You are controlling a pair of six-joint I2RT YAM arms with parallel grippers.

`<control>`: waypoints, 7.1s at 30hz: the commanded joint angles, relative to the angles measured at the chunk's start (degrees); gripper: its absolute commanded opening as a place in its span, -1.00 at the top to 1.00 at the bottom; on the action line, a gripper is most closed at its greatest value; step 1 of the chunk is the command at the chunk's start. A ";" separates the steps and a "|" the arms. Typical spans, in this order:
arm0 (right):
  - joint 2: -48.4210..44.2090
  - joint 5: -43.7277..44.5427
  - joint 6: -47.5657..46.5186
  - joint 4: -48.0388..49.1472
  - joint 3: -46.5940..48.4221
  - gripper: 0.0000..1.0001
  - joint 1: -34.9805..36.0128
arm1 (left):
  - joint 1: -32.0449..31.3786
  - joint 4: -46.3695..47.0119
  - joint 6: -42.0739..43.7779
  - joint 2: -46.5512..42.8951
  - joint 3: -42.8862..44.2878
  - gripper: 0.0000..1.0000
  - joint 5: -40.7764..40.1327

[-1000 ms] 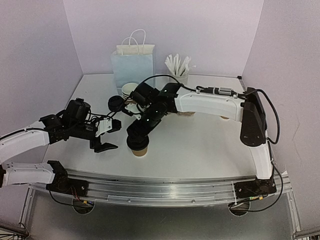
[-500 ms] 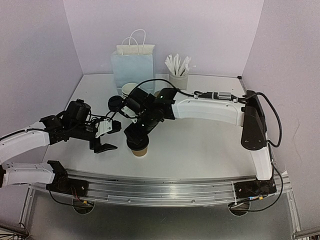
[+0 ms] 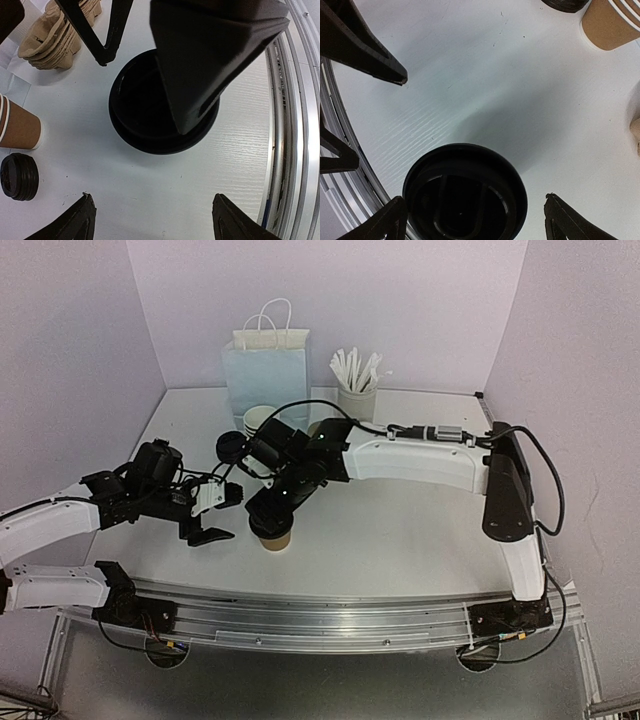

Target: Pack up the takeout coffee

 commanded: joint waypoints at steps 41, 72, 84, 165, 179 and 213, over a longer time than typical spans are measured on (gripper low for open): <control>1.45 1.80 0.07 -1.17 -2.02 -0.52 3.19 | 0.28 4.30 -0.01 -0.02 -0.90 -0.56 -1.39; -2.61 3.02 3.33 -1.07 0.21 0.22 2.09 | 0.30 -0.01 18.07 -1.01 -3.57 -0.54 -1.07; -6.94 5.04 3.76 -1.06 -4.63 0.31 0.80 | 0.29 0.94 21.17 -6.50 -5.55 -0.62 -0.76; -22.92 6.82 11.19 5.74 -35.81 0.24 -70.46 | 0.28 1.16 15.53 -3.84 -3.57 -0.65 -3.70; -26.69 6.76 8.24 0.86 -30.01 -0.74 -70.46 | 0.28 1.85 16.18 -3.35 -3.48 -0.65 -3.45; -39.80 -4.77 17.22 -1.28 -19.46 -0.60 -45.85 | 18.94 0.12 -12.89 33.56 59.84 -0.83 -2.47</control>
